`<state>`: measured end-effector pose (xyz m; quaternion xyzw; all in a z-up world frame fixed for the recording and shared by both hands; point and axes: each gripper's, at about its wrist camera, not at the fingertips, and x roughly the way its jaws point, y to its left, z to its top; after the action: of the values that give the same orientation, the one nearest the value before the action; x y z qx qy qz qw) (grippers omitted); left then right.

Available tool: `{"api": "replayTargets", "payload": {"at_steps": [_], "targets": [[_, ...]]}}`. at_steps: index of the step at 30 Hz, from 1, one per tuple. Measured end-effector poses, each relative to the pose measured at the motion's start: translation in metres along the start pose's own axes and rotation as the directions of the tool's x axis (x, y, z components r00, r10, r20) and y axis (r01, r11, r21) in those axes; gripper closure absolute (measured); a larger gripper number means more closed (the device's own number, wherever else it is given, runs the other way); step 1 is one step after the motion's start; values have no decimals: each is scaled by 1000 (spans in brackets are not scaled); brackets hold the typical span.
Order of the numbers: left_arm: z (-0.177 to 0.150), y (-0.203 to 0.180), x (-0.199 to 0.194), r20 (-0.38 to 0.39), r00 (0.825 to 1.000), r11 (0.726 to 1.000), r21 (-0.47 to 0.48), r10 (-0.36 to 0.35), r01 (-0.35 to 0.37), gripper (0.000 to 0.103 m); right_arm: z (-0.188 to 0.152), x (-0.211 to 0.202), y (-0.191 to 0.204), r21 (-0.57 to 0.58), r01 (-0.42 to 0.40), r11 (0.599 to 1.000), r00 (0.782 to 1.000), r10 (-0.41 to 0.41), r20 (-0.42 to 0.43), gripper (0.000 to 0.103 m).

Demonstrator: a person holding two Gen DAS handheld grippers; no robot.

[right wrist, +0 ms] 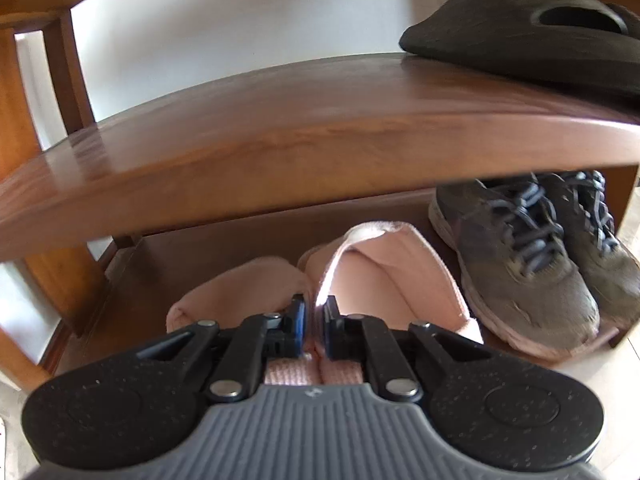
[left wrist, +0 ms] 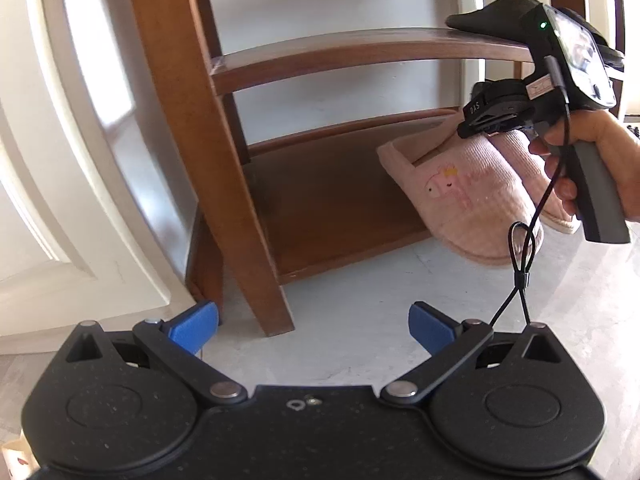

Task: Organize scattered shoes
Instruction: 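Lift the pink slippers with the right tool onto the rack's bottom shelf, then open the right tool and release the pink slippers beside the grey sneakers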

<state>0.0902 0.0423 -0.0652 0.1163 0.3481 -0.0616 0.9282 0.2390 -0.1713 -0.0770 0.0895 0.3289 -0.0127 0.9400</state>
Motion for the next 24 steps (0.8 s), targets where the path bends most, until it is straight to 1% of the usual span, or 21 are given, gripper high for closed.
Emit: {"api": "replayTargets", "payload": {"at_steps": [4, 7, 11, 14, 20, 24], "targets": [[1, -2, -1, 2, 1000, 1000, -4, 12, -12, 1, 3, 16, -1, -7, 14, 1000, 1000, -14, -11, 92], [2, -8, 0, 2, 1000, 1000, 0, 7, -7, 1, -1, 24, -1, -26, 21, 999, 999, -22, -24, 92], [5, -19, 3, -3, 1000, 1000, 11, -17, 17, 1, -6, 19, -2, -35, 18, 999, 1000, -18, 2, 89], [6, -26, 5, 1, 999, 999, 24, -32, 32, 1, -3, 3, -7, -40, 3, 999, 999, -1, 41, 88], [8, -40, 17, 5, 997, 997, 4, -78, 78, 1, -10, -33, -22, -62, -17, 998, 998, 21, 63, 88], [12, -53, 25, 30, 992, 993, -17, -120, 121, 1, -30, -79, -35, -197, -58, 979, 998, 63, 20, 88]]}}
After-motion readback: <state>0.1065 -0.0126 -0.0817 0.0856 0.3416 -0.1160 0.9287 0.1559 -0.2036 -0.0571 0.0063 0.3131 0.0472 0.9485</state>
